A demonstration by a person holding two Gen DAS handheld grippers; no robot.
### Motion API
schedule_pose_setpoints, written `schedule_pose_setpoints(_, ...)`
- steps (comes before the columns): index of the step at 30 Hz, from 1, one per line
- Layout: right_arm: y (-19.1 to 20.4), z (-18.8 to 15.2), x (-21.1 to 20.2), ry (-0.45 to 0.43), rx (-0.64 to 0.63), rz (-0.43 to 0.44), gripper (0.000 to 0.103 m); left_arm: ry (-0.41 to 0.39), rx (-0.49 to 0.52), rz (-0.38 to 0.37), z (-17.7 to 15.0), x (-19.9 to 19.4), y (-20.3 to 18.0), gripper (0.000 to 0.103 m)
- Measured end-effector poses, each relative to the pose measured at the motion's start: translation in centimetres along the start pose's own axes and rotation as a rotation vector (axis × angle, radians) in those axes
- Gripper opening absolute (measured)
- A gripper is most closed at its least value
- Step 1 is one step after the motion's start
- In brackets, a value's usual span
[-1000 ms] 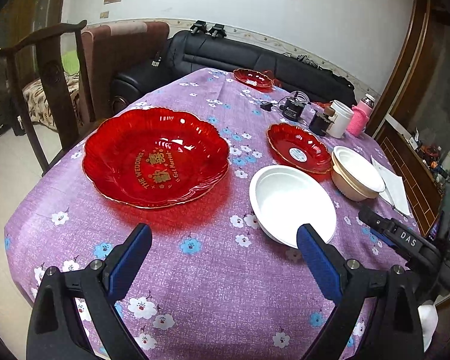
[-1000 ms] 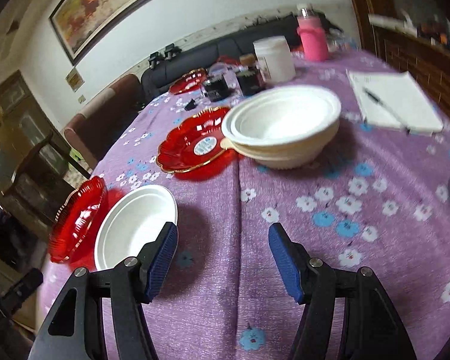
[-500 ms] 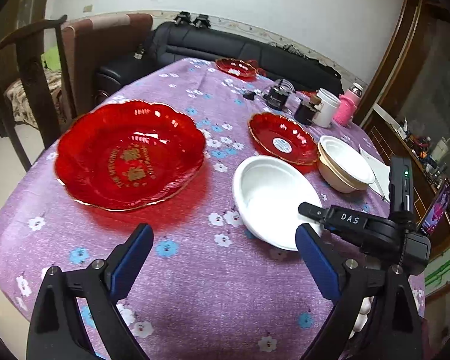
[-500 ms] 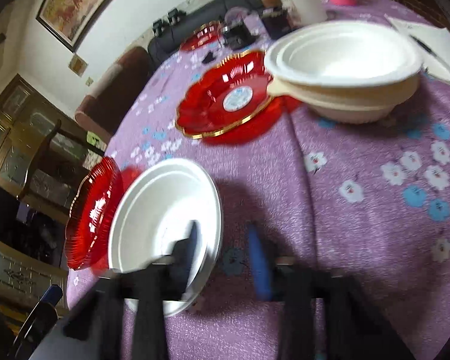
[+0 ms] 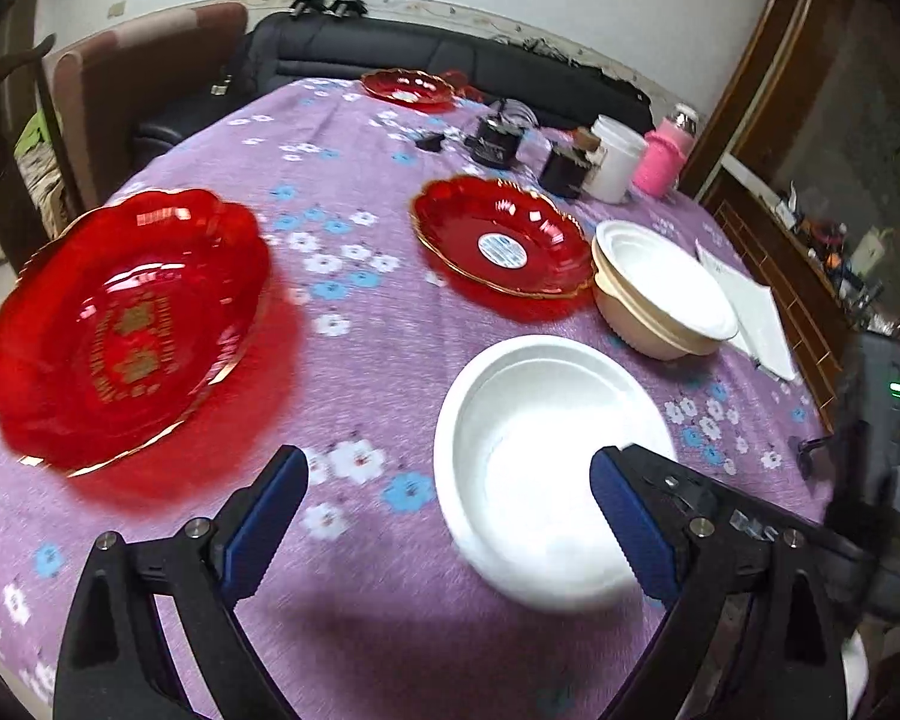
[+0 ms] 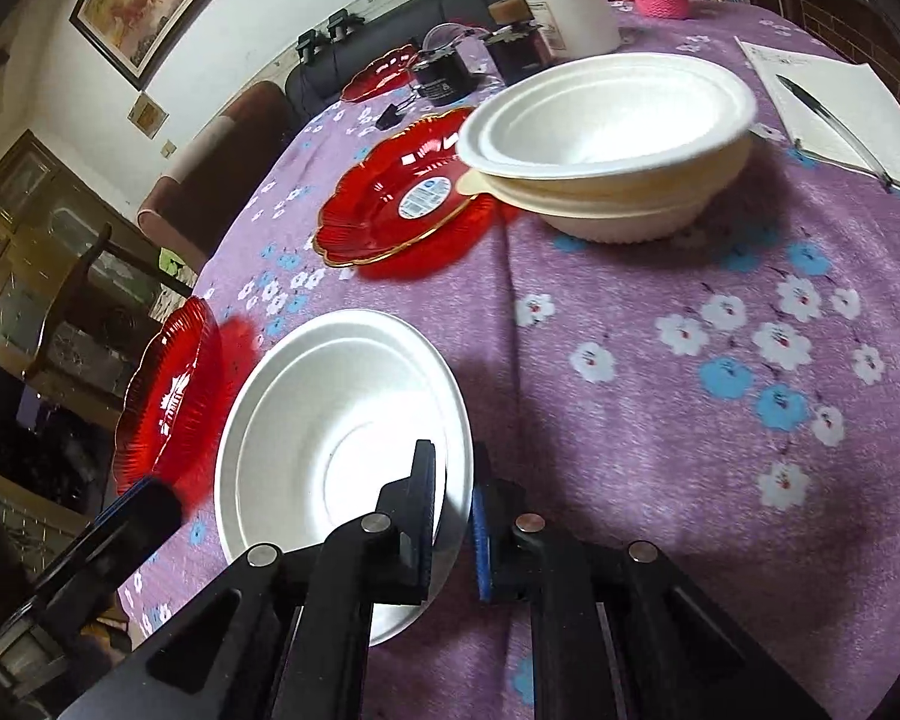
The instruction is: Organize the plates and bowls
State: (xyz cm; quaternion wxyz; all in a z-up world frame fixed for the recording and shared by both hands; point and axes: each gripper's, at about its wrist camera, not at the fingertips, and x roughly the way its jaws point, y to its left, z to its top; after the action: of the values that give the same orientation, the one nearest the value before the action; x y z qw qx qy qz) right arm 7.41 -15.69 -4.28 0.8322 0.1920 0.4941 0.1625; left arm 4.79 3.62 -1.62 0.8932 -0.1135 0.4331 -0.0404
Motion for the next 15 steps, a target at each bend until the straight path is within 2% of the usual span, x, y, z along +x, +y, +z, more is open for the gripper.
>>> schedule_pose_setpoints(2, -0.4, -0.1, -0.3, -0.008, 0.001, -0.005, 0.011, 0.020, 0.032, 0.027, 0.2, 1.4, -0.8, 0.071)
schedule_pose_setpoints(4, -0.6, -0.1, -0.5, -0.014, 0.001, -0.008, 0.011, 0.055, 0.063, 0.016, 0.2, 2.7, -1.3, 0.055)
schedule_pose_setpoints(5, -0.7, -0.1, -0.5, -0.014, 0.001, -0.007, 0.011, 0.082, 0.065, 0.012, 0.1, 3.4, -1.4, 0.052)
schedule_pose_setpoints(13, -1.2, -0.2, -0.3, -0.027, 0.016, 0.007, 0.012, 0.149, 0.038, 0.005, 0.1, 6.0, -1.6, 0.052)
schedule_pose_setpoints(15, -1.5, -0.2, -0.2, -0.027, 0.025, 0.008, 0.012, 0.141, 0.041, 0.010, 0.2, 5.9, -1.6, 0.052)
